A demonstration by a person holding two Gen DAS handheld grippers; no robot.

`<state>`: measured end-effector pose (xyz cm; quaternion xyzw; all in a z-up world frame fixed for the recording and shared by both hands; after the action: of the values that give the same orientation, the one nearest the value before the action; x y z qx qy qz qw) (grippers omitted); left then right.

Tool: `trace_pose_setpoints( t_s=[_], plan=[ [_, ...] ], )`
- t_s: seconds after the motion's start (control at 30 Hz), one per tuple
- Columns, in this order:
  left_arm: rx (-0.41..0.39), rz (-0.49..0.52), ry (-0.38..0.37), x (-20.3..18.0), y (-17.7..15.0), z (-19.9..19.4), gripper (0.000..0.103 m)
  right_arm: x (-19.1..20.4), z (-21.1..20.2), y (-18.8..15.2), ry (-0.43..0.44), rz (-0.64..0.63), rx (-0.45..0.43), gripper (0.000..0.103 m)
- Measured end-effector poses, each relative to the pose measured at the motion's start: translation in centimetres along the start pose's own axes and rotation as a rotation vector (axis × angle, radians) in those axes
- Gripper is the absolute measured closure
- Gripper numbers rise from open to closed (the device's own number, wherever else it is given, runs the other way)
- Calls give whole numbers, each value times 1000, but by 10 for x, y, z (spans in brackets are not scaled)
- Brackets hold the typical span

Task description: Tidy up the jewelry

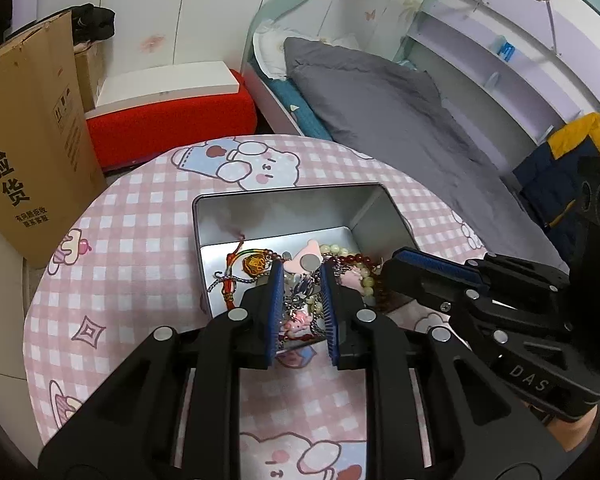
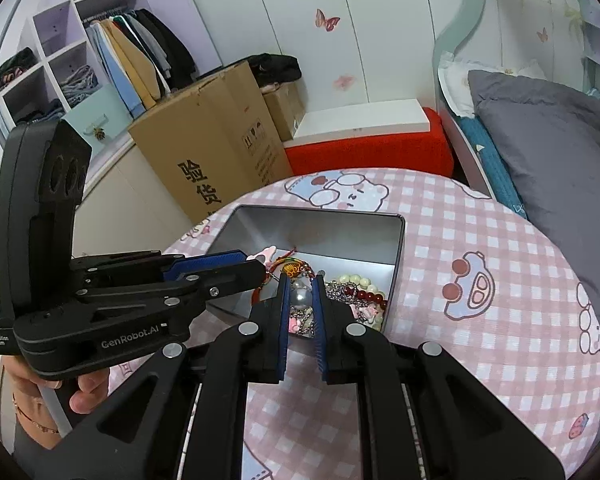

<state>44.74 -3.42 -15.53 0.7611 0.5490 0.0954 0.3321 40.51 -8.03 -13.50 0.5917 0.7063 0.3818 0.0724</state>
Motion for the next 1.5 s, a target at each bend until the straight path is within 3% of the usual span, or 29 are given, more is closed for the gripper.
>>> trace_pose_setpoints(
  t_s=[0.23, 0.3, 0.33, 0.43, 0.8, 1.07, 1.17, 1.3, 1.5],
  plan=[
    [11, 14, 35, 2, -3, 6, 80, -4, 9, -4, -9, 4, 16, 94],
    [7, 20, 46, 2, -2, 6, 61, -4, 10, -4, -7, 4, 19, 94],
    [-9, 27, 35, -1, -1, 4, 56, -4, 11, -4, -10, 4, 18, 94],
    [-21, 49, 71, -2, 0, 1, 55, -6, 11, -4, -12, 6, 18, 94],
    [-63, 46, 73, -2, 6, -13, 49, -6, 8, -2, -5, 11, 5, 94],
    [-98, 49, 98, -3, 5, -24, 39, -4, 1, 1, 15, 29, -27, 91],
    [-120, 54, 129, -3, 4, -32, 36, -4, -5, 3, 8, 30, -46, 85],
    [-164, 59, 199, 1, 2, -50, 34, -4, -22, 5, -7, 26, -82, 66],
    [-223, 64, 297, 3, -4, -86, 33, 2, -47, -2, -21, 16, -121, 55]
  ],
)
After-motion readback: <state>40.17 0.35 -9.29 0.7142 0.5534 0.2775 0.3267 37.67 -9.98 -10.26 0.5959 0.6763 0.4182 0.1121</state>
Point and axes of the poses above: each gripper's, at about its wrist camera, not at the fingertips, and z roughly the way its jaws point, x to its left, y to its top, the point moved 9 cm from there along z, roughly the way its jaws point, and after that the axes turned 5 degrees about z, right-handed, at the moved point
